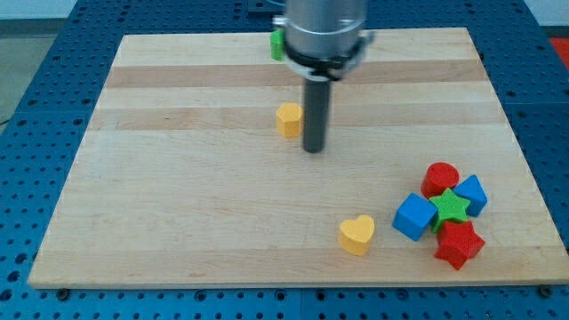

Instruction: Point your arm at the yellow heart

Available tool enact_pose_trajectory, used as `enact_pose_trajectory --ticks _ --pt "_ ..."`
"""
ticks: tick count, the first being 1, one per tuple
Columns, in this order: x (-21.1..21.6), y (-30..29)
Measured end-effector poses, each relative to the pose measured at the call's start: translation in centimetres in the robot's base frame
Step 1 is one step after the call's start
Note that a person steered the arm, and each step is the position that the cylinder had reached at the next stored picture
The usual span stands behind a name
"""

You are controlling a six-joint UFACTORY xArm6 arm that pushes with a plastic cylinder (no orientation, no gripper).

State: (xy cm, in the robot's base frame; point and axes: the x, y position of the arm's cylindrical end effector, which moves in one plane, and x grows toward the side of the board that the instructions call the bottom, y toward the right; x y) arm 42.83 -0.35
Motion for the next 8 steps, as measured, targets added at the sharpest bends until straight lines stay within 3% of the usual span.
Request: enact_pose_trajectory --ticks 3,4,5,6,7,8 --pt "-11.5 -3.9" --pt "-7.6 -1.4" --pt "1.7 0.6" --pt "4.0 -5.3" --pt "14.5 -6.1" --pt "19.1 -2.1"
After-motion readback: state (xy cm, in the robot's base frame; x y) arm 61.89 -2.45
